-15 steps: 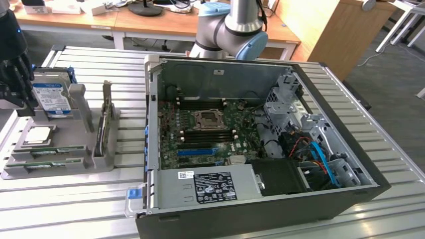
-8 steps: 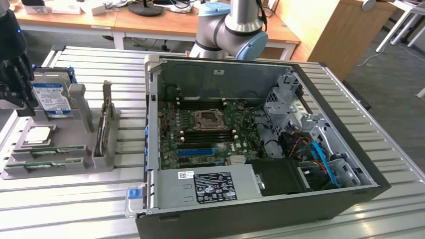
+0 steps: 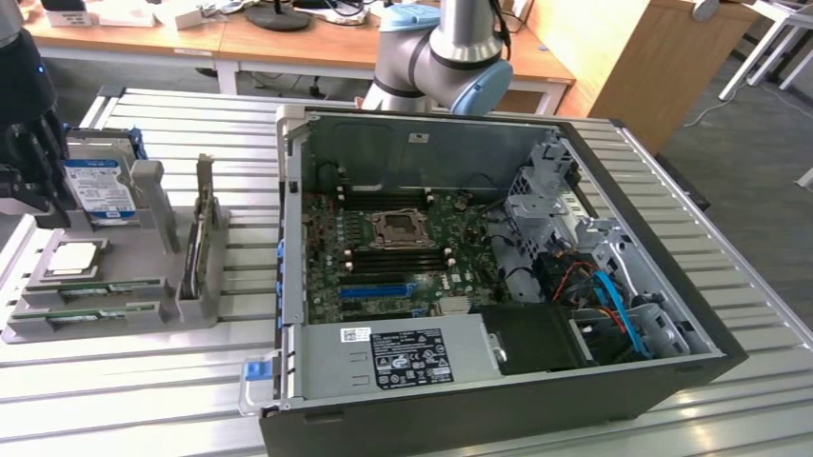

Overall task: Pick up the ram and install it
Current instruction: 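Pick up the ram and move it above insertion slot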

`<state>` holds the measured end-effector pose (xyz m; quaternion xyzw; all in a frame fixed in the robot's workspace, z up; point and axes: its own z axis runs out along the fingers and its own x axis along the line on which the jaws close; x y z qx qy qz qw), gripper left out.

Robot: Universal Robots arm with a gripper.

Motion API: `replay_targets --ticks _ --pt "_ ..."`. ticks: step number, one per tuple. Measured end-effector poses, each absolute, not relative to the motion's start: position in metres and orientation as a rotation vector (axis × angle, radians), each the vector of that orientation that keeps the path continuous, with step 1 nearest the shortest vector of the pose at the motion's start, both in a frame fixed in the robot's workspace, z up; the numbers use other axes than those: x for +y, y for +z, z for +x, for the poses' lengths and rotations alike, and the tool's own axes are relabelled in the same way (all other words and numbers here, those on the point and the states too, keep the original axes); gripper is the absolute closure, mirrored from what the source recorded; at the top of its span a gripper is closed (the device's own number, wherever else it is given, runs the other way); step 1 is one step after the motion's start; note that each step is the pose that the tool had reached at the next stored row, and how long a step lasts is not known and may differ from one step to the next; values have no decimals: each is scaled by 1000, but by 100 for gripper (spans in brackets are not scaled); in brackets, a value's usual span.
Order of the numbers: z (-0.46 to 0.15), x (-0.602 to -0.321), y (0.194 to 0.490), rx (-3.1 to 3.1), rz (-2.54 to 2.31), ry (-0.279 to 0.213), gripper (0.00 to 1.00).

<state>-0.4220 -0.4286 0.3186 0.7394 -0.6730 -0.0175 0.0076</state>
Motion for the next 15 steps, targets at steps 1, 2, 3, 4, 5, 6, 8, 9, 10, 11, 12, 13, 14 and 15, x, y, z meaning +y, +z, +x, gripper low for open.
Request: replay_targets --ticks 1,2,3,4,5,6,8,9,10,11,12,13,14,15 --pt "-422 -429 317 -2106 2310 -55 70" --pt "-422 -429 316 -2107 2309 -55 70" --pt "-422 -429 315 -2108 2308 -55 70" --pt "-422 -429 314 -2110 2307 -55 70" --pt "-422 -429 313 -2112 2305 -55 70" --pt "-422 -429 312 -2113 2304 -55 70" --pt "-422 -429 310 -2116 2302 -56 70" --pt "-422 -429 308 -2117 2300 -56 70" --pt "-422 -429 307 -2119 2299 -56 70" --pt "-422 -429 306 -2121 2297 -56 70" --pt "-422 -429 305 -2122 2296 -56 70" --pt "-422 -429 304 -2124 2295 -56 70" --pt "-422 -429 303 -2126 2292 -56 70" --pt "-422 -429 302 -2130 2289 -56 70"
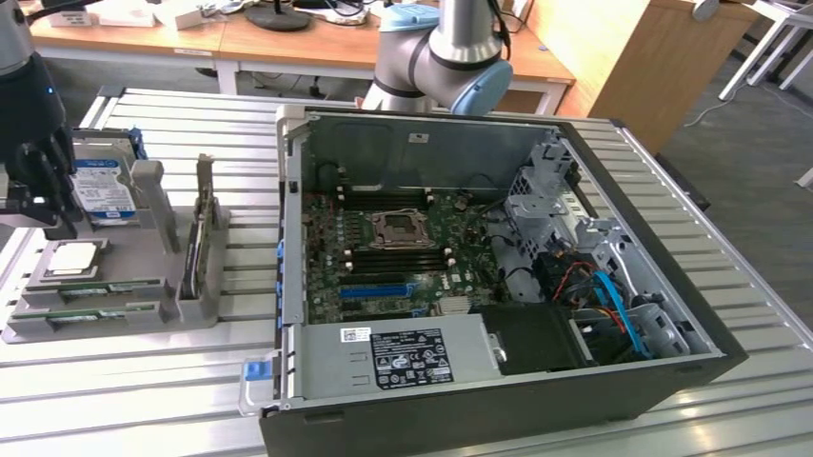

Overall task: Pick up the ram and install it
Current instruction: 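Pick up the ram and move it above insertion slot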

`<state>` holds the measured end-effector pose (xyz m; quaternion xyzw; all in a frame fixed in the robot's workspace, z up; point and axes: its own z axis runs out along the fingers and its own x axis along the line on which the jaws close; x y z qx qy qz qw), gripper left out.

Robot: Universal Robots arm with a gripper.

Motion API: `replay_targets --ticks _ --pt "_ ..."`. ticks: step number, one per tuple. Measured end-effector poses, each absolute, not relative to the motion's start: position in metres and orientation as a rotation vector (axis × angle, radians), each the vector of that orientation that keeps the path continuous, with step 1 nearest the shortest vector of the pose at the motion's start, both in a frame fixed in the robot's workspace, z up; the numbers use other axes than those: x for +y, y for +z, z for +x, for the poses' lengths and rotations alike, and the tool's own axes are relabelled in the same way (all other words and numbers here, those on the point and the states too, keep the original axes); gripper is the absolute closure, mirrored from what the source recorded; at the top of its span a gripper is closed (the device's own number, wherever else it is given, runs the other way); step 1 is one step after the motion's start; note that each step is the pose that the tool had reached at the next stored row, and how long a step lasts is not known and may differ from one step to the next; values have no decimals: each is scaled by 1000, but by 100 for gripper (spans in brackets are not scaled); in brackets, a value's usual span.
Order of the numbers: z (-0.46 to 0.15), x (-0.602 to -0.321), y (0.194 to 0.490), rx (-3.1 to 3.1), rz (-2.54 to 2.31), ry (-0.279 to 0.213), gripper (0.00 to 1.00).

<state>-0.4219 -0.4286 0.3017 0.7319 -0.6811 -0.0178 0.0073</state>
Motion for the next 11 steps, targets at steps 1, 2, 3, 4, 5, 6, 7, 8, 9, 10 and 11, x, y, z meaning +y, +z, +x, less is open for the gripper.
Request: replay_targets --ticks 1,2,3,4,5,6,7,8,9,10,11 --pt "-422 -429 301 -2134 2285 -56 70" --pt "-422 -429 300 -2139 2281 -56 70" --pt "-422 -429 299 -2143 2277 -56 70" --pt "-422 -429 298 -2148 2272 -56 70" --pt "-422 -429 297 -2155 2266 -56 70" --pt "-422 -429 296 -2162 2259 -56 70" --pt "-422 -429 295 -2171 2251 -56 70" --pt "-422 -429 294 -2182 2240 -56 70" --pt "-422 -429 293 -2193 2230 -56 70" --pt "-422 -429 293 -2203 2220 -56 70" --pt "-422 -429 293 -2209 2214 -57 70"
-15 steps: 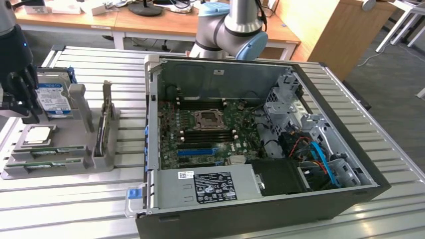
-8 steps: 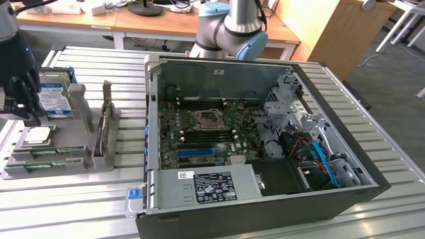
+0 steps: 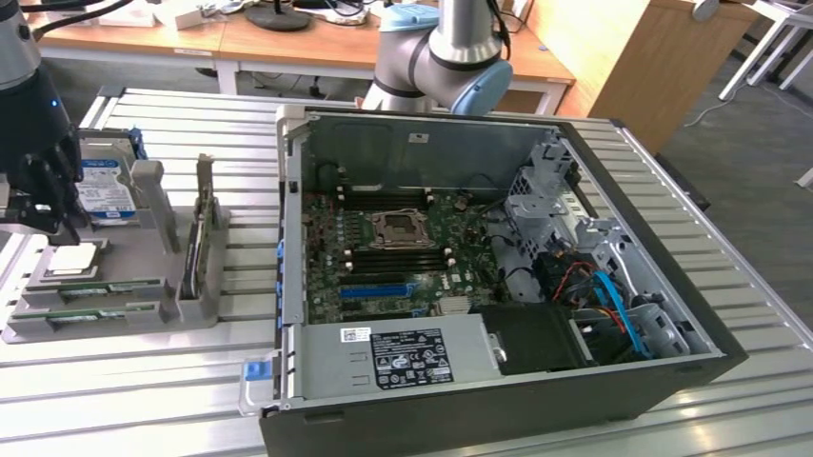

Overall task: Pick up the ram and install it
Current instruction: 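Pick up the ram and move it above insertion slot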

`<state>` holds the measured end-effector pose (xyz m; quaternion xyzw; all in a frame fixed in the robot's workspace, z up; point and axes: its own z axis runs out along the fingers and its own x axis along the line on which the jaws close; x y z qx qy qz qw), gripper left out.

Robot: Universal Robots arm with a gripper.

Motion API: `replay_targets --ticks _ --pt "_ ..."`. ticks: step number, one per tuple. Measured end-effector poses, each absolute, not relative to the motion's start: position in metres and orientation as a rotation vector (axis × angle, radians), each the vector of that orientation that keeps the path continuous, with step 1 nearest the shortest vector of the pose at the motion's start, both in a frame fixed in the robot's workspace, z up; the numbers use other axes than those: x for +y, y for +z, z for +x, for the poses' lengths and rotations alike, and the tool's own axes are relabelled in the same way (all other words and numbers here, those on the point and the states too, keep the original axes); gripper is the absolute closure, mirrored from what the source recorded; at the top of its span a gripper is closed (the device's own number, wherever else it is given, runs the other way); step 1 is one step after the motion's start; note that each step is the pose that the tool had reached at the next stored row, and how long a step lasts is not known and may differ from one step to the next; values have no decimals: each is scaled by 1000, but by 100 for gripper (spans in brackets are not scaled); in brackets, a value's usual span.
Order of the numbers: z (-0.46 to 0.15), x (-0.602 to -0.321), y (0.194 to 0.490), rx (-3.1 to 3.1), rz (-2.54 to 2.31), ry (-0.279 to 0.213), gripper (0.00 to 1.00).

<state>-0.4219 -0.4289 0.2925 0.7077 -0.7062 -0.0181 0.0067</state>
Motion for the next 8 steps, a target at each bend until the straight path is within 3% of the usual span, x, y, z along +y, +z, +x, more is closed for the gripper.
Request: replay_targets --ticks 8 --pt "-422 -429 292 -2210 2214 -56 70"
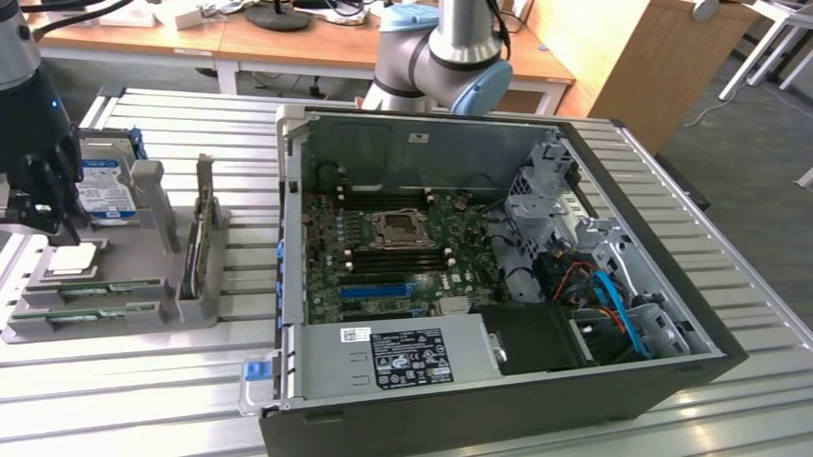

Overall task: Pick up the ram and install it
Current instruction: 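Pick up the ram and move it above insertion slot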

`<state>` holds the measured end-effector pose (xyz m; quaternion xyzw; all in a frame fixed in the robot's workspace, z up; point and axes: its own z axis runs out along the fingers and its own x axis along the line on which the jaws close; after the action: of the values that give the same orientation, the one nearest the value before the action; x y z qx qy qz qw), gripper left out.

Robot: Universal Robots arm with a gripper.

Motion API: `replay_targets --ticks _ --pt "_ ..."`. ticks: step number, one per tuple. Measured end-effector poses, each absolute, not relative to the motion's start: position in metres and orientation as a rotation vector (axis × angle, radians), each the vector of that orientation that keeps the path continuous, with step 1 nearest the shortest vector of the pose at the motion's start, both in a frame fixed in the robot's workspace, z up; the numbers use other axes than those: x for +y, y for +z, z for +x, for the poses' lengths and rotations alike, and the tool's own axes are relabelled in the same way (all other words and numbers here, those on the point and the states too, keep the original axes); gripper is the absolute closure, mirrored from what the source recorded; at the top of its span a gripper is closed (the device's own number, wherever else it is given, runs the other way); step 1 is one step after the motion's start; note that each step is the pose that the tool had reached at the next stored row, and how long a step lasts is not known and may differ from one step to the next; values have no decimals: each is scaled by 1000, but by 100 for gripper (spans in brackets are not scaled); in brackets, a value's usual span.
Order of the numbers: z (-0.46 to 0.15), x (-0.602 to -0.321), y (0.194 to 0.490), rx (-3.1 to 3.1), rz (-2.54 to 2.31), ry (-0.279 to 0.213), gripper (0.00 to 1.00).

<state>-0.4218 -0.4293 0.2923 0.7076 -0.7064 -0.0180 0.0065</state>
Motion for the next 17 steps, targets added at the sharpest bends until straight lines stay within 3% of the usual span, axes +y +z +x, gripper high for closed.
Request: replay_targets --ticks 17 --pt "-422 -438 292 -2210 2213 -57 70"
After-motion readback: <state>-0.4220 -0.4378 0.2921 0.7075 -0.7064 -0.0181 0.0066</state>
